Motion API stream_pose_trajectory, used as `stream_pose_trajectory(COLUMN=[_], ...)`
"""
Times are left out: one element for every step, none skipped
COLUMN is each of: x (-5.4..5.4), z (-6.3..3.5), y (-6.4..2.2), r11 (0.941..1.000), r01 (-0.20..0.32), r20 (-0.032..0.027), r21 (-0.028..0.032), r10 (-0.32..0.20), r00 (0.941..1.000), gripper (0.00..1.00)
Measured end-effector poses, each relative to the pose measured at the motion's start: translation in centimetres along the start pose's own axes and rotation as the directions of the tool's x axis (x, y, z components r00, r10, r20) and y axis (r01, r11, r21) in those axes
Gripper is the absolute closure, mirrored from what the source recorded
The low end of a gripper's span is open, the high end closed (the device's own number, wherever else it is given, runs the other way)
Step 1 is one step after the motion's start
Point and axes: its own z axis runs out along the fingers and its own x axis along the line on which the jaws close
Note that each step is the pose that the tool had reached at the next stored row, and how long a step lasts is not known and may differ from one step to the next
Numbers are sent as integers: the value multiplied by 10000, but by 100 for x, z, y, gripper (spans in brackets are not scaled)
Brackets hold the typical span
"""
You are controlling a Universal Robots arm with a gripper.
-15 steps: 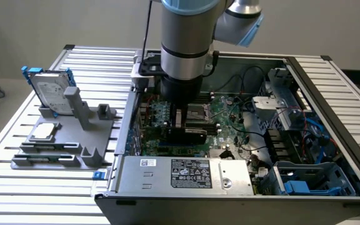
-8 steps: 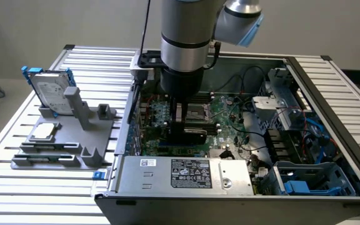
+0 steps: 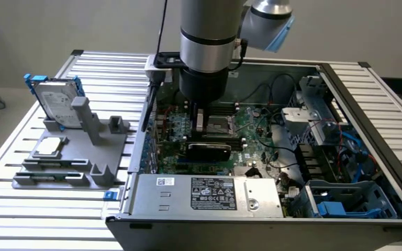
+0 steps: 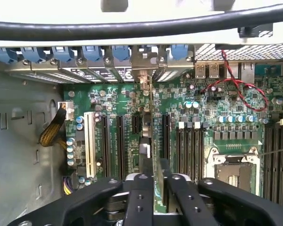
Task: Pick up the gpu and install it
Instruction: 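Insert the gpu into the slot, then press down on the gpu until it lock into place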
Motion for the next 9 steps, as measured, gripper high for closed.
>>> stream_pose_trajectory(x=[-7, -14, -14, -14, -14, -14, -14, -14, -14], z=[0, 0, 0, 0, 0, 1, 1, 1, 1], y=[0, 1, 1, 1, 1, 2, 2, 2, 2], r11=[10000, 10000, 10000, 10000, 10000, 10000, 10000, 10000, 10000], r01=[-2, -5, -4, -3, -3, -4, -4, -4, -4], r20=[0, -1, -1, -1, -1, 0, -1, 0, 0], r21=[0, -1, -1, -1, -1, 0, 0, 0, 0], r10=[2, 5, 4, 3, 3, 4, 4, 4, 4], r00=[10000, 10000, 10000, 10000, 10000, 10000, 10000, 10000, 10000], gripper=[86, 89, 89, 89, 89, 89, 89, 89, 89])
